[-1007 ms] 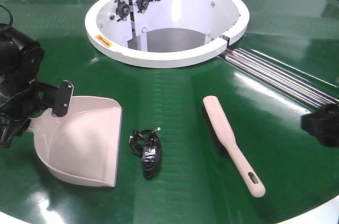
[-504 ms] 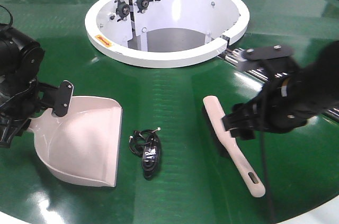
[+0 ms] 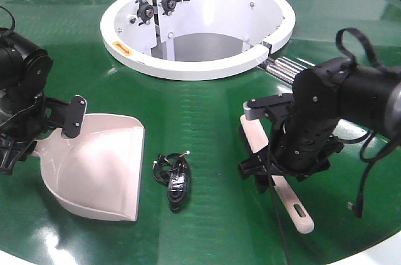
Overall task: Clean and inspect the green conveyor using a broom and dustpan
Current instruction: 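Grasp the pink brush handle with the right gripper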
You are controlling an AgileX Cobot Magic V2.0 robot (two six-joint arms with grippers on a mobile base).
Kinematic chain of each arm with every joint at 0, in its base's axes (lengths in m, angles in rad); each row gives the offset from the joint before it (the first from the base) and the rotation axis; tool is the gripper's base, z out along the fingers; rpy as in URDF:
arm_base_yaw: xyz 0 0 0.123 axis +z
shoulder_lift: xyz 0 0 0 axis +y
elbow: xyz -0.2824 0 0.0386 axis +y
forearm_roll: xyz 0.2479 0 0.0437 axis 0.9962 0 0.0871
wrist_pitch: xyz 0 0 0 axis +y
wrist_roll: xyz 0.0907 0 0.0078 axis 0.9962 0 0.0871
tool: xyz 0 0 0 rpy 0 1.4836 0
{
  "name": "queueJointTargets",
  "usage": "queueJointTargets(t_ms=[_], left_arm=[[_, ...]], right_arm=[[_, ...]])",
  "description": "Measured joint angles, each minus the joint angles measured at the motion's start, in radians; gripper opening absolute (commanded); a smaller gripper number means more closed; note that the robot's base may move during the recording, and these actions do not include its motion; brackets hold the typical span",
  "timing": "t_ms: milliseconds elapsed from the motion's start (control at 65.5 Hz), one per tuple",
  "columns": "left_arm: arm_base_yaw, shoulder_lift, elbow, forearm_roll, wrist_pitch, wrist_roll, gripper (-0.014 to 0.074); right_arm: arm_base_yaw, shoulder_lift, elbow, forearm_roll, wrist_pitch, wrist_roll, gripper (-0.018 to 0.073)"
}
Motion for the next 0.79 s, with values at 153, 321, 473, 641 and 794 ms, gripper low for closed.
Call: queueJointTargets(t_ms=[153, 321, 473, 641, 794], left_arm=[[0.000, 0.000, 0.000, 0.000, 0.000, 0.000, -0.0006], [0.000, 0.000, 0.000, 0.000, 0.000, 0.000, -0.0006], [0.000, 0.000, 0.000, 0.000, 0.000, 0.000, -0.0006], [0.000, 0.000, 0.000, 0.000, 0.000, 0.000, -0.0006], [0.000, 0.000, 0.000, 0.000, 0.000, 0.000, -0.0006]], right_arm=[[0.000, 0.051, -0.002, -0.001, -0.006, 0.003, 0.0537], [-0.006, 0.102, -0.002, 0.003, -0.030, 0.011, 0.0529], [-0.013, 0.121, -0.003, 0.006, -0.048, 0.025, 0.0464], [-0.017, 0.144, -0.003, 0.004, -0.048, 0.026, 0.0357], [-0.017, 0.163, -0.003, 0.004, -0.053, 0.026, 0.0216]])
